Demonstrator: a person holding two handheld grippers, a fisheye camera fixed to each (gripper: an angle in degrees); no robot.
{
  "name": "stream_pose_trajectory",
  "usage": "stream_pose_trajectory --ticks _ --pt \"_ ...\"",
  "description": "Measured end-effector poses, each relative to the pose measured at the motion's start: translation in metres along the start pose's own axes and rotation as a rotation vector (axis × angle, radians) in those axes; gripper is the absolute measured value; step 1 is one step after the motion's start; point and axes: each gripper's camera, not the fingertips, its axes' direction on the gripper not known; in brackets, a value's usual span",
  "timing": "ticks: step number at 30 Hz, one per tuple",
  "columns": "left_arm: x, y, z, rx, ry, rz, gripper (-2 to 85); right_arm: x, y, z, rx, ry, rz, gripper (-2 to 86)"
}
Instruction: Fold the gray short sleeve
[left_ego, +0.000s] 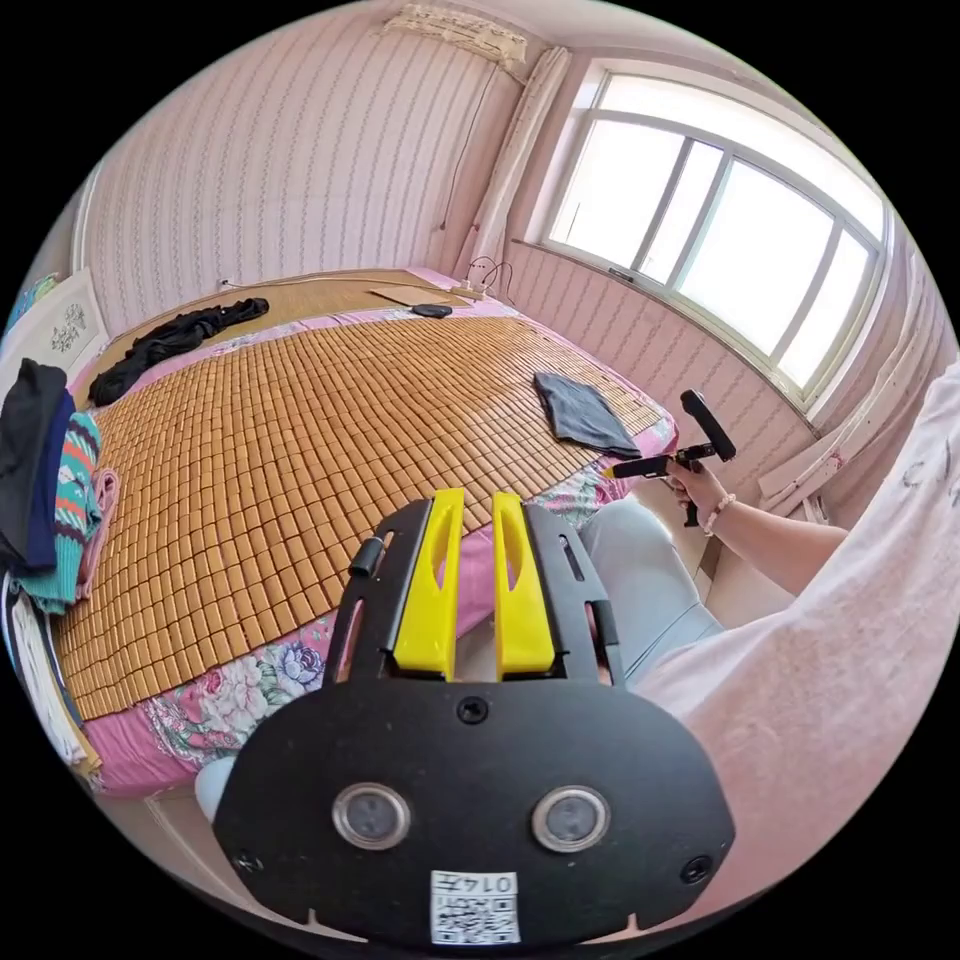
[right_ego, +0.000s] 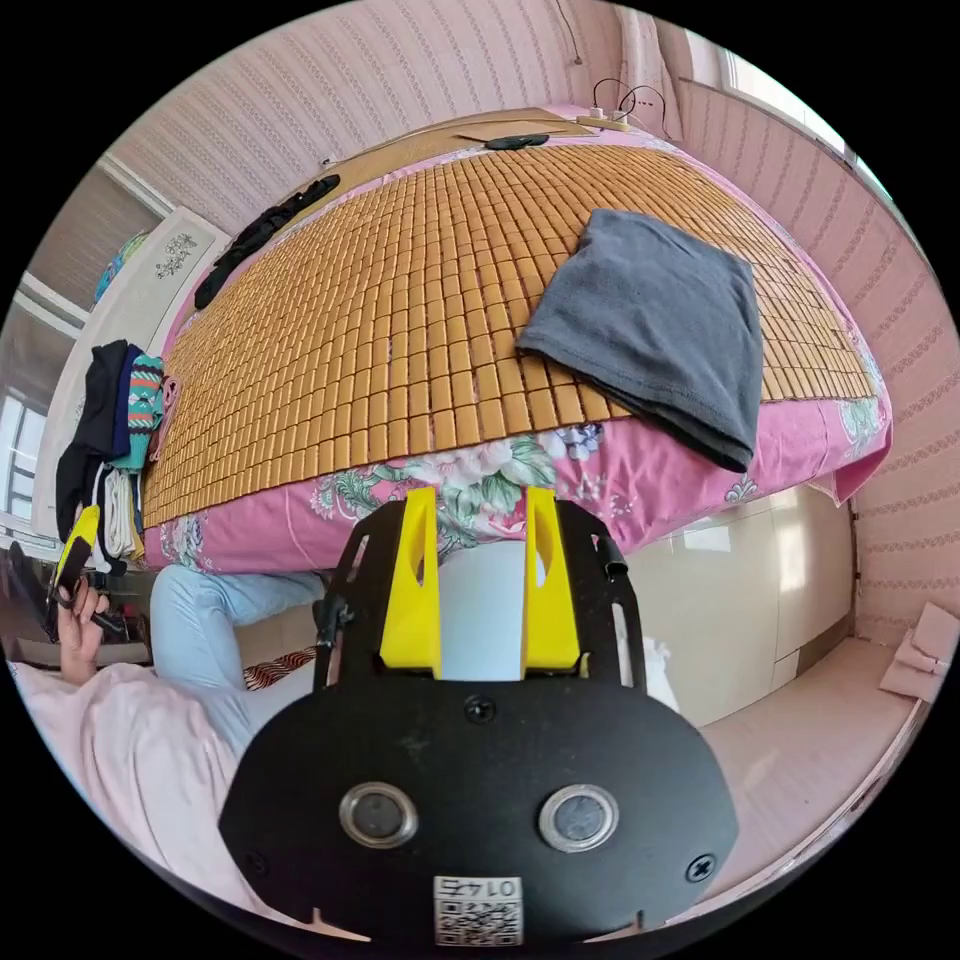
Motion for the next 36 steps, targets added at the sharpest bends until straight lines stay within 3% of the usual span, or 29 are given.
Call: stream_pose_trajectory --ticks 8,12,14,20,26,32,36 --pt "0.038 -0.054 0.079 -0.105 0.046 0.095 5.7 0.041 -0.078 0.002 0.083 0.073 -0.038 12.5" --pt "0.041 -0.069 0.104 -0.124 0.044 0.089 6.1 0.091 -0.110 0.036 -0.038 -0.002 0.108 7.9" --pt "0.039 -0.074 0.117 -0.147 0.044 0.075 6.2 0.108 -0.107 0.029 0.004 -0.005 0.153 5.0" --pt "0.031 -0.073 0.144 -0.191 0.053 0.064 6.6 0.125 -0.089 -0.012 0.045 -0.209 0.004 2.3" --pt "0.027 -0.077 0.159 -0.182 0.043 0.078 10.1 0.085 -0.066 -0.059 0.022 -0.648 -0.287 1.8" --pt "0.021 -0.092 0.161 -0.096 0.099 0.088 11.6 0.084 -0.033 -0.061 -0.022 -0.982 -0.270 1.7" --pt "0.020 -0.098 0.148 -0.018 0.211 0.093 10.8 0.087 -0.014 -0.059 -0.070 -0.996 -0.249 1.4"
